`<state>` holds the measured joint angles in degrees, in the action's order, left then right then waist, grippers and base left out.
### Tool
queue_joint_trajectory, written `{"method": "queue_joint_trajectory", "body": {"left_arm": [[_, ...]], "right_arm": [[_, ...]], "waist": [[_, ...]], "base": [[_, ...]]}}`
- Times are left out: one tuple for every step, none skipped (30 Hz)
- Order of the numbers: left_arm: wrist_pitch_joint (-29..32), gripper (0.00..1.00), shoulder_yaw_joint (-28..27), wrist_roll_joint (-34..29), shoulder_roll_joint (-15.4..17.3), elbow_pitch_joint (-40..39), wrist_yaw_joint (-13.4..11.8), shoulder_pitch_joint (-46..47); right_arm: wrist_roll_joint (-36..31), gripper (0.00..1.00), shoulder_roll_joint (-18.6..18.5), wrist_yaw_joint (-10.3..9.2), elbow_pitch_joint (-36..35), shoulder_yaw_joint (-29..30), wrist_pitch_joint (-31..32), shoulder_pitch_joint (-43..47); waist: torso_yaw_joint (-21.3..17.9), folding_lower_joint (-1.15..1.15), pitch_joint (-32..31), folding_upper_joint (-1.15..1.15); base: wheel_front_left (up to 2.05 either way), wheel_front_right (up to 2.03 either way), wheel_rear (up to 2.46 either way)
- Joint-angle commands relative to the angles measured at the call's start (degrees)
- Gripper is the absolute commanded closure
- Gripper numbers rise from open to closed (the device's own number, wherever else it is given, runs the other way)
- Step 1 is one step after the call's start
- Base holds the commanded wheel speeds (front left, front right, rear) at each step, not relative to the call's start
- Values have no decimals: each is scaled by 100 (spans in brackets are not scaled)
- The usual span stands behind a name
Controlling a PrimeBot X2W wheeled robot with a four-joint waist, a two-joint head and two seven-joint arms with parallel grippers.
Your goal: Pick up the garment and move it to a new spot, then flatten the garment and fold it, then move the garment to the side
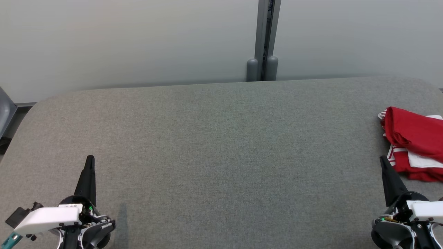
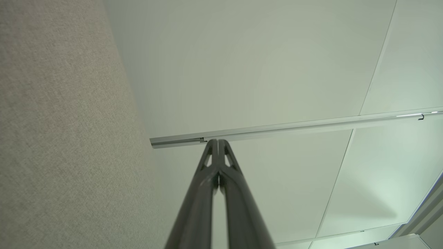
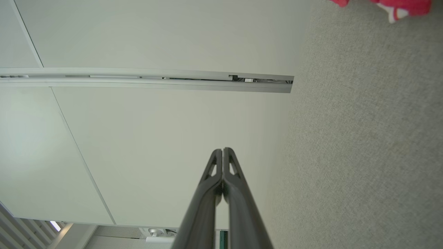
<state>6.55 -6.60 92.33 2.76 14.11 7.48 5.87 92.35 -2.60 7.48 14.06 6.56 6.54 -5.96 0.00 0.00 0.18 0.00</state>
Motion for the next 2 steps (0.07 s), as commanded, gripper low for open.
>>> {"method": "queue_joint_trajectory", "body": {"left_arm": [[19,100,-19,13,17,-17,25,75],[20,100,-19,14,17,-17,25,75]], "right_arm": [[13,100,-52,2,-18,7,19,-49],[13,100,-52,2,-18,7,19,-49]], "waist": [[0,0,0,0],[0,0,0,0]], "base": [[0,0,0],[0,0,0]]}}
